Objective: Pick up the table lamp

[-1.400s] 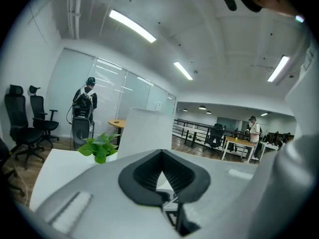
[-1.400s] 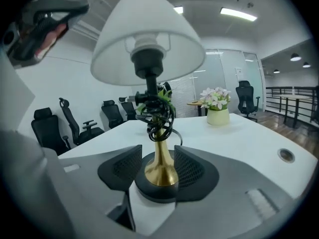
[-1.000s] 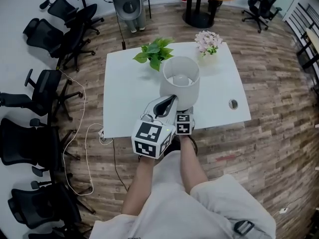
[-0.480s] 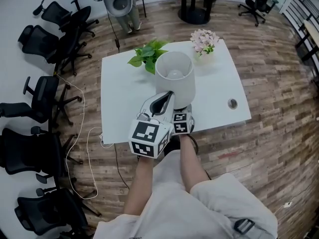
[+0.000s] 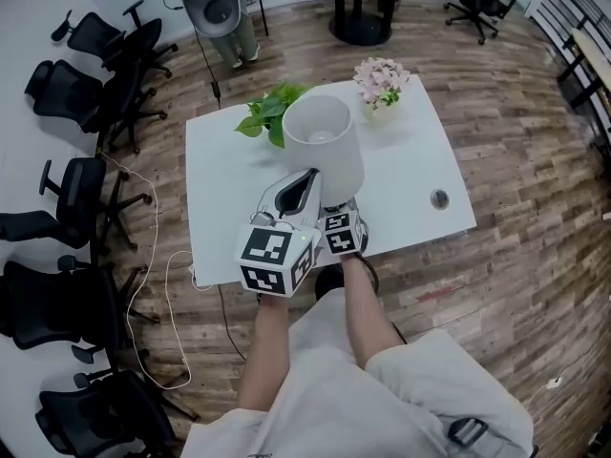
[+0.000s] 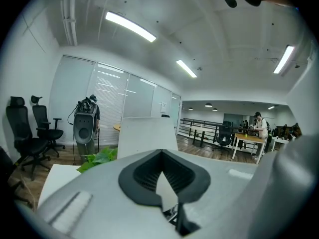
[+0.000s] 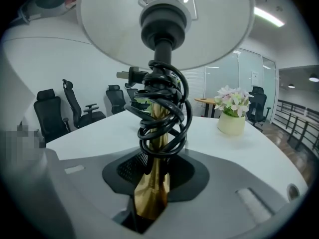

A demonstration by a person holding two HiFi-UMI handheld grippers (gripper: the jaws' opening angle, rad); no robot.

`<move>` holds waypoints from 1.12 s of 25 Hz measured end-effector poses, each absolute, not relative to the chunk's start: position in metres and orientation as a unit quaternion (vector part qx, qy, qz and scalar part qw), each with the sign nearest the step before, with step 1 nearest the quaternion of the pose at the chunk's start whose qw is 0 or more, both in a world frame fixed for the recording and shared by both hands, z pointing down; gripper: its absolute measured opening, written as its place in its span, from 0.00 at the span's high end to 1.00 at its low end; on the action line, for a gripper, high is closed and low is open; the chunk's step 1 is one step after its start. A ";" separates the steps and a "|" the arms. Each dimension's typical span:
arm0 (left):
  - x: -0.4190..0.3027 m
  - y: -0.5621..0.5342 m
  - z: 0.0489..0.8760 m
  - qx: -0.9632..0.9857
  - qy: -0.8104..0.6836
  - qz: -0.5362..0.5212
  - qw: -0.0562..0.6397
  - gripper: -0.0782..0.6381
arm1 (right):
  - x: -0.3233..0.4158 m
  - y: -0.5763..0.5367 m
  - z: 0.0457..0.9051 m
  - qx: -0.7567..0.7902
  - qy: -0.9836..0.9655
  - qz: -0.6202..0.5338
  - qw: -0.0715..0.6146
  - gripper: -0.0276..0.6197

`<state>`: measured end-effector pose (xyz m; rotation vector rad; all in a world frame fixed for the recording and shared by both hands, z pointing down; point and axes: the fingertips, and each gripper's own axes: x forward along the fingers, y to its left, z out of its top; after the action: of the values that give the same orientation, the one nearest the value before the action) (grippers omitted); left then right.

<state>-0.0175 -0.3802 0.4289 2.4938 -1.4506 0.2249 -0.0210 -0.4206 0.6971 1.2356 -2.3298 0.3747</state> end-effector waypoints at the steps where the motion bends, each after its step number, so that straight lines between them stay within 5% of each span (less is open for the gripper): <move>1: -0.019 -0.381 0.429 0.854 -0.500 0.078 0.123 0.89 | -0.021 -0.421 0.697 0.449 -0.849 0.143 0.237 0.75; 28: -0.100 -0.264 0.476 0.810 -0.550 0.071 0.190 0.89 | -0.003 -0.313 0.636 0.439 -0.829 0.216 0.270 0.77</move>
<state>-0.1004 -0.2640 0.4760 2.2759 -1.5458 0.2003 -0.0031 -0.3129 0.6358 1.1836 -2.2335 0.5821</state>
